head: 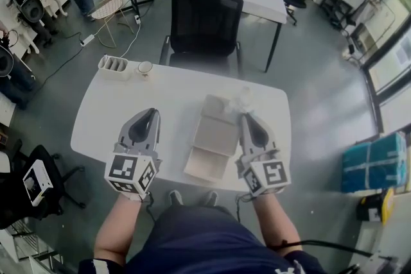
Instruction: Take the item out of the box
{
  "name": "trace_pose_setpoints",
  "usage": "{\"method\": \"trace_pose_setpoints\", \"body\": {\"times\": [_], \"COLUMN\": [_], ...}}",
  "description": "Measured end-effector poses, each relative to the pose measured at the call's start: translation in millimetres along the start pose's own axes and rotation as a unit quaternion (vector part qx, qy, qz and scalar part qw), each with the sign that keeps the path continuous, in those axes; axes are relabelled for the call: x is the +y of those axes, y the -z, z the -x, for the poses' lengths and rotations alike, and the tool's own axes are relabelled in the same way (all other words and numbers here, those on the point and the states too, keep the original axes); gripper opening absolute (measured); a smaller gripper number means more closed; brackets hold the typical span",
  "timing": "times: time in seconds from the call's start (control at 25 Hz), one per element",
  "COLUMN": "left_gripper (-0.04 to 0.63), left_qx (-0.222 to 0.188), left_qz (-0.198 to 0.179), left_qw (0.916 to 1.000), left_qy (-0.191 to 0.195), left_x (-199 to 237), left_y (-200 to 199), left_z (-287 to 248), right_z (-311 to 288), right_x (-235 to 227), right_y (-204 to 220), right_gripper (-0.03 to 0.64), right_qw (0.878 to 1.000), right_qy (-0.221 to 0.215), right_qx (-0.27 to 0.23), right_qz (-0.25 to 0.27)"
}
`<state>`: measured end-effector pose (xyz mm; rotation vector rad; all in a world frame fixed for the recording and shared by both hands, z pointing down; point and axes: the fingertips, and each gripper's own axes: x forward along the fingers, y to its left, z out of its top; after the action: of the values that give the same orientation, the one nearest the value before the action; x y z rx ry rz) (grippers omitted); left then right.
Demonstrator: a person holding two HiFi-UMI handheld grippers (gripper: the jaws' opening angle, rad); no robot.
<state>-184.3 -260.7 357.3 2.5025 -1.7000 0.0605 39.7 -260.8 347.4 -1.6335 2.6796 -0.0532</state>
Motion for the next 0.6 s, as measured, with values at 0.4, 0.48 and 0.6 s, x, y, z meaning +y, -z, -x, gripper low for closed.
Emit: {"method": "trace_pose_setpoints", "body": {"times": [0.4,0.48,0.6], "left_gripper": [0.047,0.046,0.047], "left_qx": [0.002,0.002,0.003], "left_qz": [0.000,0.000,0.000], "left_qw": [1.0000,1.0000,1.0000], "left_qy": [-0.002,-0.002,-0.002], "left_x": [-0.7,0.1,1.2], "left_y": [1.4,1.7,2.2], "left_z": [-0.2,-0.1,-0.7], "right_z": [1.0,0.6,-0.2], "right_x": [-3.0,-2.3,-2.1], "right_y": [0.4,1.9,2.8], "right_gripper": [0.017,0.017,0.017], "right_qw": [1.000,1.000,1.000], "right_qy": [0.002,0.000,0.000], "right_qx": [-0.001,-0.001,0.000], "right_qz": [-0.002,-0.005,-0.007]}}
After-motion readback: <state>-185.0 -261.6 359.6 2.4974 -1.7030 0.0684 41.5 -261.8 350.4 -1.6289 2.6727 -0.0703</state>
